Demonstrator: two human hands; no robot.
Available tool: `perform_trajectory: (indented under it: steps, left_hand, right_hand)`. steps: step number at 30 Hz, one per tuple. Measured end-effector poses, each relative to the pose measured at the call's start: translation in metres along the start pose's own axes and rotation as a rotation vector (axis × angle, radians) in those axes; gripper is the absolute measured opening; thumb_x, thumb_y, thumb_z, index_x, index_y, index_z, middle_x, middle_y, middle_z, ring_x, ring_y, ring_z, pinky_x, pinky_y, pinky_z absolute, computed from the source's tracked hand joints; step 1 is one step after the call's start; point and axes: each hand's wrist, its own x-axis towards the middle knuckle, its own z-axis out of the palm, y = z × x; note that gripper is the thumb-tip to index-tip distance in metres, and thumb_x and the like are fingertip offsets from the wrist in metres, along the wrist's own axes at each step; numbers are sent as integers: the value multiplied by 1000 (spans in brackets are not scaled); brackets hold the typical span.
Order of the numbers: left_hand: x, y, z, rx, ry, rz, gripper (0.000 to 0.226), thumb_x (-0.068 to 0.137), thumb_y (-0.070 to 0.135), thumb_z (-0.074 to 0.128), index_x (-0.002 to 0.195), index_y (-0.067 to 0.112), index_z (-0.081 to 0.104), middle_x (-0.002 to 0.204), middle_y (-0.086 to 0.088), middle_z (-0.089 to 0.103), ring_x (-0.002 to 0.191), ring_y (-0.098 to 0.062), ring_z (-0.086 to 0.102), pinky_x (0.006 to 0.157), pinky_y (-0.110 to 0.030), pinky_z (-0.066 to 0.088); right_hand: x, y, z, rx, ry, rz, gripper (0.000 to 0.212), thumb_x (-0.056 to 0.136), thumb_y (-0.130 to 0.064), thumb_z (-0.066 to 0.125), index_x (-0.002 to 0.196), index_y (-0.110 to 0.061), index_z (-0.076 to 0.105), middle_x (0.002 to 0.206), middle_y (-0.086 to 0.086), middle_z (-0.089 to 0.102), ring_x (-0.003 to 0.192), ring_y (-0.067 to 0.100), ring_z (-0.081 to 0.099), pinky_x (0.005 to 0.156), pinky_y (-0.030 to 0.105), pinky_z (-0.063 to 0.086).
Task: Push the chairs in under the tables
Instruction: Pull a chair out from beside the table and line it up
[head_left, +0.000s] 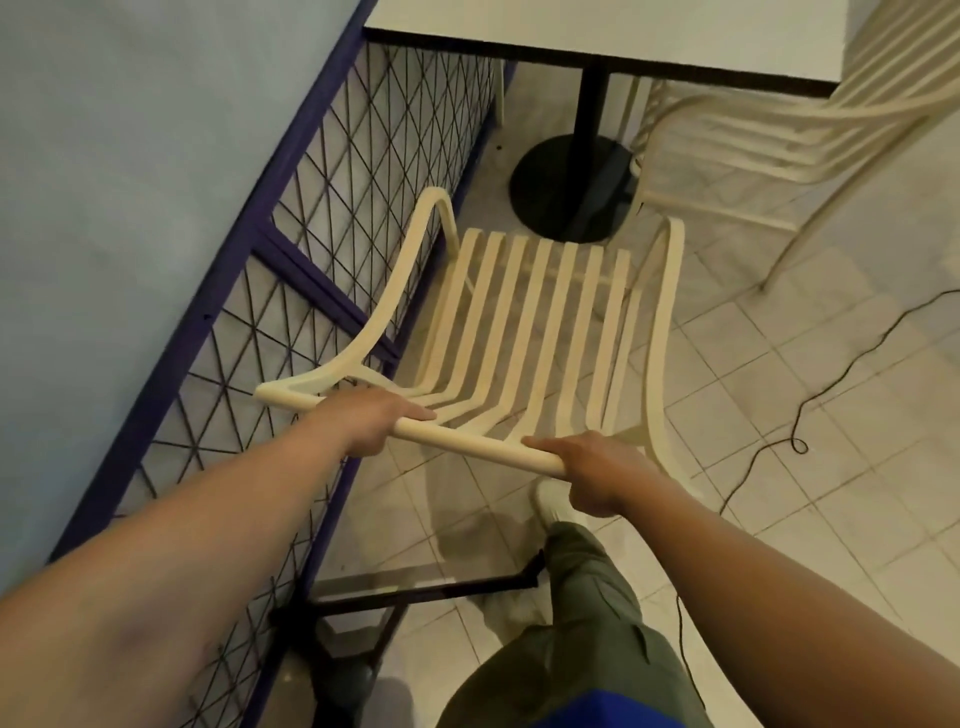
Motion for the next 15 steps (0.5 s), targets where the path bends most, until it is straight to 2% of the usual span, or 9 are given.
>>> perform_trajectory:
  steps: [3, 9, 15]
  left_hand:
    - [3, 0, -4, -10, 17, 28, 82, 94, 1, 46, 144, 66, 34, 106, 9, 47, 86, -17, 50, 66, -33, 42]
    - [20, -13, -20, 2, 56, 28, 80, 94, 4, 48, 144, 65, 34, 107, 8, 50, 89, -17, 52, 73, -36, 48]
    - [51, -38, -56, 17, 77, 36, 80, 93, 4, 50, 142, 67, 35, 128, 6, 57, 105, -20, 56, 80, -36, 48]
  right_hand:
    - [2, 3, -6, -18, 3, 5, 79, 89, -11, 63, 149, -50, 29, 117, 0, 56, 92, 19, 59, 84, 38, 56]
    - [22, 1, -26, -16, 34, -11, 78, 89, -10, 63, 149, -48, 31, 117, -2, 58, 90, 17, 58, 84, 37, 56]
    - [64, 0, -61, -7, 77, -22, 76, 90, -11, 64, 148, -48, 32, 117, -3, 58, 90, 15, 56, 83, 35, 55]
